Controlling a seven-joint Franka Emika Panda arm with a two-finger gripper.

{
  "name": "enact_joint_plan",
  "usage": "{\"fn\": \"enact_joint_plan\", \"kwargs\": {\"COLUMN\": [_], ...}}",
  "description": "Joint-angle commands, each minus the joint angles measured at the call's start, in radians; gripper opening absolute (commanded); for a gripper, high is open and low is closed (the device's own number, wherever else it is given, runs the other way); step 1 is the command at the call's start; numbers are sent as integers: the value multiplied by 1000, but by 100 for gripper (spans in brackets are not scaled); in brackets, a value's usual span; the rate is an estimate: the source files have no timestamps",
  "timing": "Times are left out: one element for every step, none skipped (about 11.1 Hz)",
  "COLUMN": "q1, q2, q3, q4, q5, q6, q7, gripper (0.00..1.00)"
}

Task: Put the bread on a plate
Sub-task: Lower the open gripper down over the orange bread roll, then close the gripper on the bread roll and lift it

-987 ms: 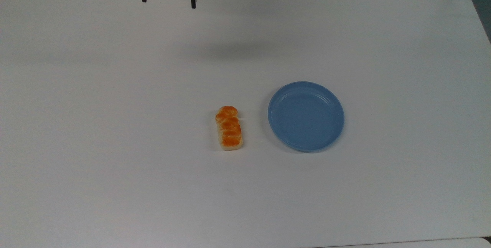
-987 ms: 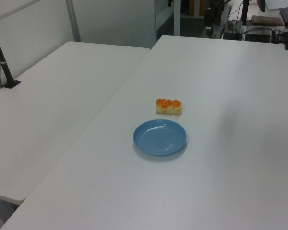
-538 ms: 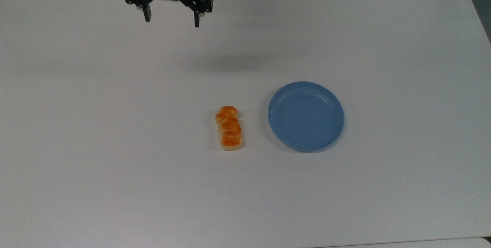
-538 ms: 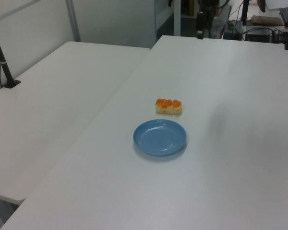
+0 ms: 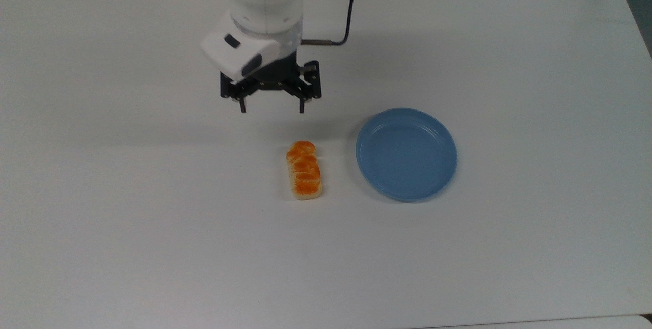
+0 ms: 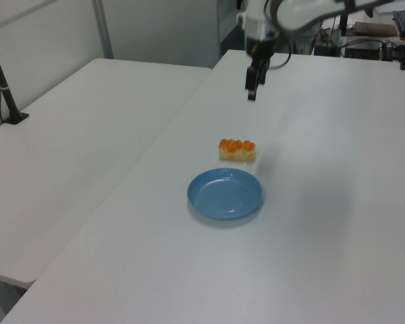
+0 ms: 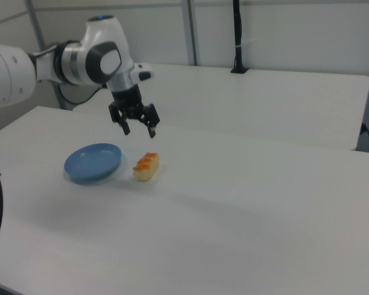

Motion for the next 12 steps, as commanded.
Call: {"fn": "enact_joint_plan", "kwargs": {"q1": [52, 61, 69, 70, 69, 67, 67, 67, 67, 69, 69, 67], "q2": [87, 110, 133, 149, 160, 172, 181, 196, 215, 239, 250, 264], "q3": [-8, -8, -8, -8, -8, -8, -8, -8, -8, -8, -8, -8], "q4": [-6, -6, -6, -6, -6, -6, -6, -6, -1, 9, 12, 16], "q5": [12, 9, 7, 7, 6, 6, 4, 3, 1, 1, 4, 6], "q6": [120, 153, 171, 179, 180, 185, 187, 188, 199, 222, 226, 233], "q7": [54, 97, 103, 100, 94, 91, 91, 91, 92, 102, 103, 105], "gripper": [100, 100, 100, 100, 100, 100, 100, 98, 97, 97, 96, 95]}}
